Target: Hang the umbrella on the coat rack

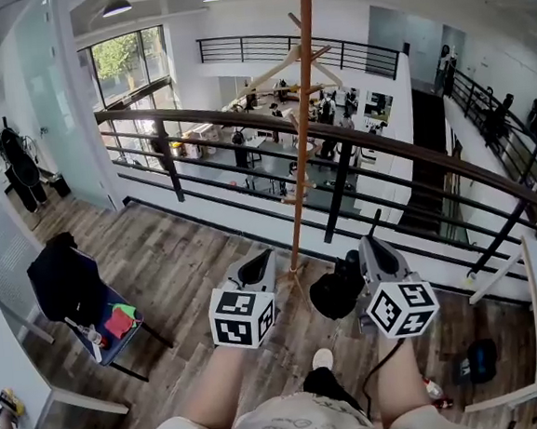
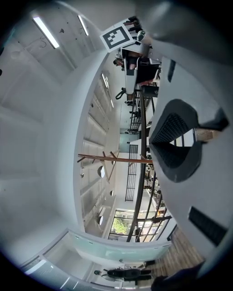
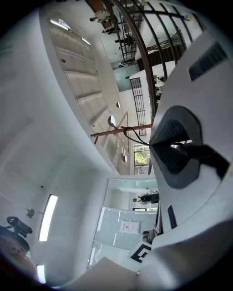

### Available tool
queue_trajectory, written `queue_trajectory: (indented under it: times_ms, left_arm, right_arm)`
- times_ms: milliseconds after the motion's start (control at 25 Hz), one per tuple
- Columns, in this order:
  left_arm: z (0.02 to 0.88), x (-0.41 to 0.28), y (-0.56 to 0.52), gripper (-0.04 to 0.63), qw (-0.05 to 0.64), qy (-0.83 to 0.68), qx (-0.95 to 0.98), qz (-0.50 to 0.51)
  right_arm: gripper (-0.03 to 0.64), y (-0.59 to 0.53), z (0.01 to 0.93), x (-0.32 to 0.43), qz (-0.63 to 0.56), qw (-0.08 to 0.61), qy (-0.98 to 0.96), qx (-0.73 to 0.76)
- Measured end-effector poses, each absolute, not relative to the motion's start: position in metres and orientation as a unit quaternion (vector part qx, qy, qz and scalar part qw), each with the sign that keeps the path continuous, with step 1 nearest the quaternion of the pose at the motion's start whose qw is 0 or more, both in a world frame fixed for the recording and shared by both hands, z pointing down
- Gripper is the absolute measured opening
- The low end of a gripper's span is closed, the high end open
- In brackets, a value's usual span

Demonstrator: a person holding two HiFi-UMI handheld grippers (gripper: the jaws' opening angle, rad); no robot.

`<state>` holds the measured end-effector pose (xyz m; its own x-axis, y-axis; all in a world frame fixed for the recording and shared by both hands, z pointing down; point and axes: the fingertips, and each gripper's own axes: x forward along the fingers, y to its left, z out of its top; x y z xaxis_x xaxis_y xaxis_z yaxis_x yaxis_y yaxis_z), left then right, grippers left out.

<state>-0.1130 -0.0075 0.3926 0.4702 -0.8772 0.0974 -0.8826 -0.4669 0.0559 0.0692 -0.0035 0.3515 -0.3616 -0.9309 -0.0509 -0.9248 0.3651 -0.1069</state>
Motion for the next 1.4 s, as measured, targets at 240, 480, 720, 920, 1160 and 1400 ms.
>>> queue_trajectory:
  times_ms: [240, 480, 720, 920, 1160, 1400]
  left_arm:
    - [0.39, -0.116, -0.048, 0.005, 0.057, -0.532, 0.844, 0.032]
    - [0.395, -0.113, -0.106, 0.005, 0.049, -0.545, 0.836, 0.038]
    - [0.387, -0.099, -0.171, 0.005, 0.044, -0.553, 0.831, 0.036]
    - [0.381, -0.075, -0.215, 0.005, 0.044, -0.552, 0.832, 0.041]
    - [0.372, -0.053, -0.269, 0.005, 0.038, -0.555, 0.83, 0.042]
    - [0.369, -0.039, -0.313, 0.005, 0.047, -0.559, 0.827, 0.03]
  right_arm:
    - [0.003, -0.05, 0.339, 0.076, -0.03, 0.06, 0.83, -0.553]
    - [0.003, -0.108, 0.339, 0.078, -0.026, 0.071, 0.842, -0.535]
    - [0.003, -0.174, 0.337, 0.083, -0.016, 0.055, 0.855, -0.515]
    - [0.003, -0.229, 0.33, 0.093, -0.014, 0.048, 0.863, -0.503]
    - [0.003, -0.291, 0.312, 0.101, 0.012, 0.038, 0.871, -0.49]
    - [0.003, -0.339, 0.296, 0.1, 0.03, 0.04, 0.878, -0.477]
